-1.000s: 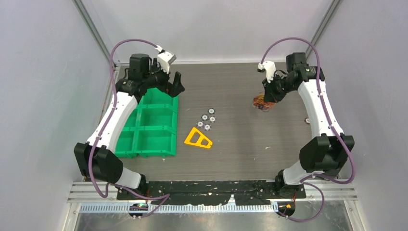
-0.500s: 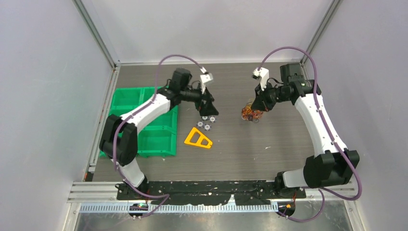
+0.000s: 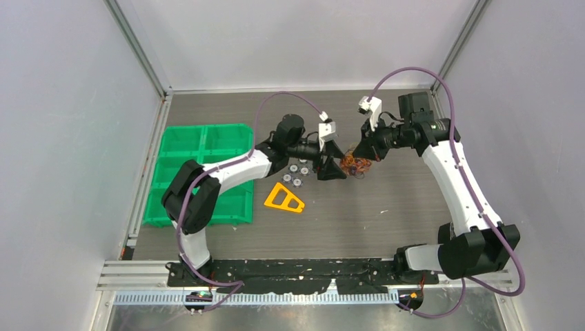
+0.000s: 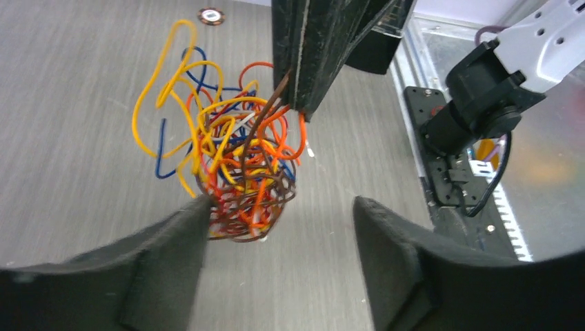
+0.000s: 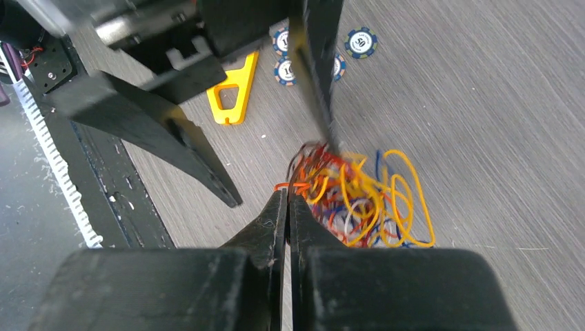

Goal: Untangle the cables

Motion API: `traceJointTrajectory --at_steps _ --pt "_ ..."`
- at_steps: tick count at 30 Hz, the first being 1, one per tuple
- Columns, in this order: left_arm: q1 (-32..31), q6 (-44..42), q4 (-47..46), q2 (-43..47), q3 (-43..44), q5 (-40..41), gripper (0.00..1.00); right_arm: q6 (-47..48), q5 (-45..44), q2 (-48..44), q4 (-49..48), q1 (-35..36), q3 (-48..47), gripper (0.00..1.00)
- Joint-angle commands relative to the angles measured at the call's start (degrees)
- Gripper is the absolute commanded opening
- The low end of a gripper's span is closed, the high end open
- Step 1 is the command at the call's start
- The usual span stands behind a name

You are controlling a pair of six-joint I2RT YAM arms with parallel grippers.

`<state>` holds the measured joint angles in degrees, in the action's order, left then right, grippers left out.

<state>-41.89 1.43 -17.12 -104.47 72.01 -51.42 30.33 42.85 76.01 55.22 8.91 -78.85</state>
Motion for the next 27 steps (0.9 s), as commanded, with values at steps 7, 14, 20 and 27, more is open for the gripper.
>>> traceJointTrajectory --at_steps 7,14,20,27 --pt "-2.93 5.16 1.9 -0.94 5.82 5.72 0.13 2.58 9.01 -11.15 -3.41 -1.72 5.48 0.05" --pt "-1.64 -3.4 7.84 4.74 2.09 4.78 0.0 -0.94 3.27 -9.58 -4.04 -5.47 7.31 0.74" --pt "-1.09 -2.08 4.78 4.84 0.55 6.44 0.0 -6.24 2.59 -5.36 -1.09 -11.71 10.5 0.92" --pt "-1.7 -9.81 7.73 2.87 5.44 8.63 0.0 -14.3 2.41 -4.67 -9.66 -14.81 16.67 0.93"
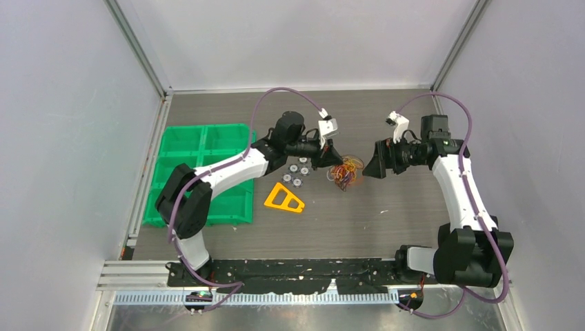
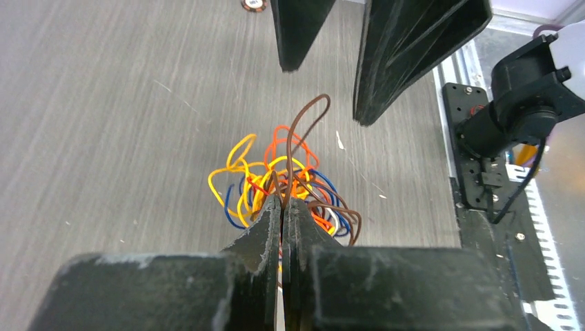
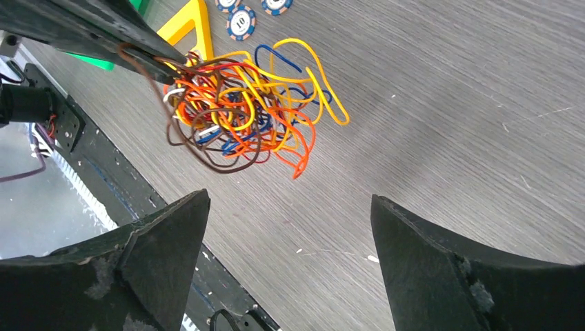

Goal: Untangle the cables

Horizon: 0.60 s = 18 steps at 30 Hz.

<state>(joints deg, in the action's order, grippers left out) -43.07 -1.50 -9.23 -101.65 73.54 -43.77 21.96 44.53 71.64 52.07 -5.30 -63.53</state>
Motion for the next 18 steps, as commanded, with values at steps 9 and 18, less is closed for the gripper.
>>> traceJointTrajectory --at_steps 9,18 --pt "-2.68 -25.28 3.33 -2.98 11.75 2.81 0.0 0.49 14.68 7.03 -4.91 -2.89 0.66 0.95" --pt "-4.89 -21.19 2.66 -3.43 16.32 2.74 0.0 -11.92 17.36 6.33 -32.02 -0.45 9.01 0.98"
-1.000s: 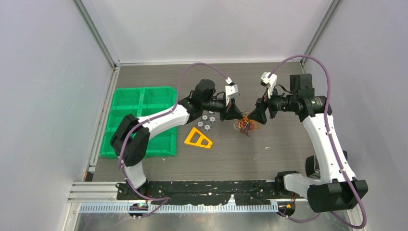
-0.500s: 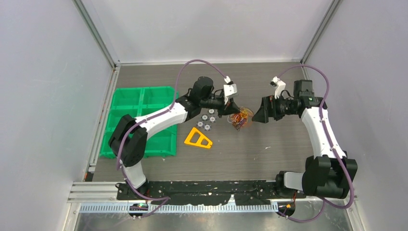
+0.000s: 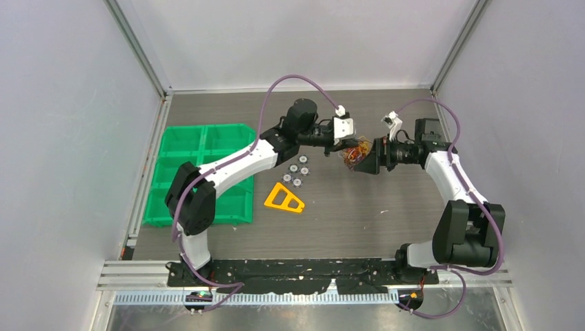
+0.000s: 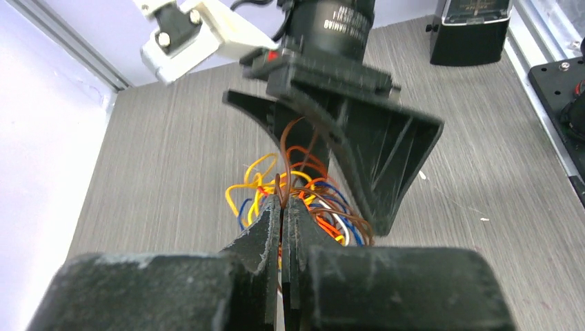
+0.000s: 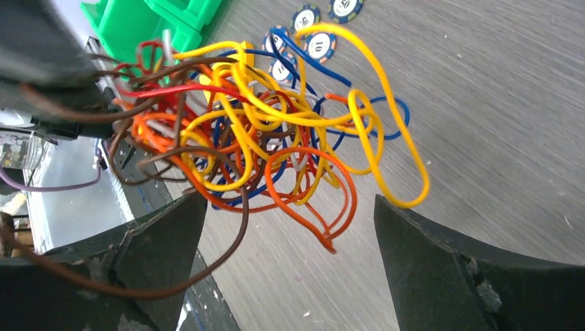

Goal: Untangle the cables

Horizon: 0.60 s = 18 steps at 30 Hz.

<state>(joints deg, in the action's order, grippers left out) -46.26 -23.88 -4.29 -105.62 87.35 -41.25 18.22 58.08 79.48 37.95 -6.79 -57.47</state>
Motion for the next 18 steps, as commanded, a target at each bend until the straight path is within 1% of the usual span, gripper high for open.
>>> traceJointTrajectory --at_steps 1,2,3,4,5,6,8,10,12,13,15,16,18 --pt "-2.03 1.39 -2.22 0.65 2.25 1.31 0.0 -11.78 4.06 -2.25 -20.06 1.05 4.23 0.91" --pt "-2.27 2.01 -2.46 0.84 1.91 2.11 0.0 -13.88 3.79 -2.72 -23.46 1.07 4.75 0.74" --pt "-2.33 3.02 -2.81 1.04 1.7 3.28 0.0 -14.38 3.09 -3.87 -24.6 1.07 5.55 0.65" --pt "-2.31 4.34 -2.7 1.18 1.67 4.71 0.0 -14.49 2.74 -4.54 -25.89 1.07 5.81 0.47" --pt "-2.26 4.77 -2.2 1.49 1.66 6.37 0.0 -14.38 2.36 -5.49 -26.17 1.07 5.95 0.39" --pt "-1.99 5.02 -1.51 1.94 1.44 7.2 0.0 -14.18 2.24 -5.97 -26.26 1.03 5.85 0.21" --pt "-1.55 4.7 0.46 3.16 0.88 7.38 0.0 -13.79 1.08 -7.25 -25.55 0.97 5.47 0.08" --pt "-1.38 2.88 3.75 4.85 0.69 7.31 0.0 -12.76 -2.34 -8.72 -24.74 0.67 5.67 0.06" --pt "-1.44 -1.64 12.61 6.18 2.17 4.63 0.0 -12.24 -6.24 -9.16 -24.9 -0.16 5.88 0.06" --pt "-1.65 -5.11 19.42 6.37 3.79 2.17 0.0 -12.33 -8.03 -9.08 -25.55 -0.97 5.83 0.06" --pt "-2.26 -11.66 30.62 6.41 6.5 0.31 0.0 -13.74 -8.6 -8.57 -26.88 -2.05 5.1 0.06" --pt "-2.4 -13.18 34.58 6.23 7.26 -0.38 0.0 -14.86 -8.25 -8.23 -27.32 -2.2 4.23 0.06" --pt "-2.5 -14.08 39.3 5.65 8.25 -1.73 0.0 -16.38 -5.47 -8.55 -28.85 -2.18 3.31 0.06"
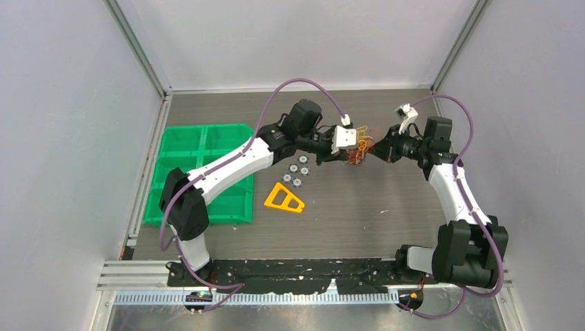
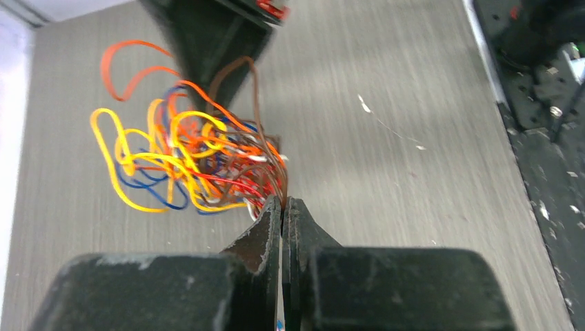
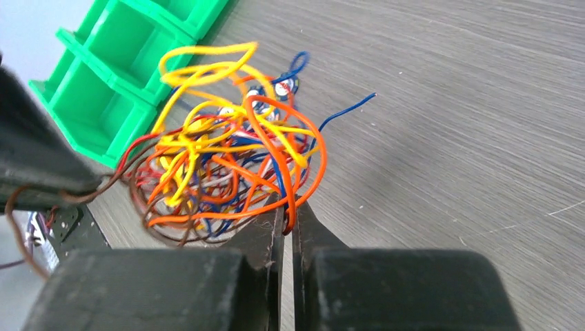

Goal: Untangle the cables

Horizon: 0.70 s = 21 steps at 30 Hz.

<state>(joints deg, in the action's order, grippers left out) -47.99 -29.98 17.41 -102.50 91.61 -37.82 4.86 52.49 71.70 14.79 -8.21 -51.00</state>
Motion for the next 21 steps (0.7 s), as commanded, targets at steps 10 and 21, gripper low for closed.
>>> traceJointTrajectory --at_steps 10,21 --pt "8.66 12.57 12.26 8.8 3.36 -9.51 0.88 14.67 4.28 -7.0 7.2 -0.34 -7.72 0.06" --pt "8.64 19.94 6.14 1.09 11.12 -4.91 0.89 27.55 0.43 -11.93 12.34 4.59 -6.12 0.06"
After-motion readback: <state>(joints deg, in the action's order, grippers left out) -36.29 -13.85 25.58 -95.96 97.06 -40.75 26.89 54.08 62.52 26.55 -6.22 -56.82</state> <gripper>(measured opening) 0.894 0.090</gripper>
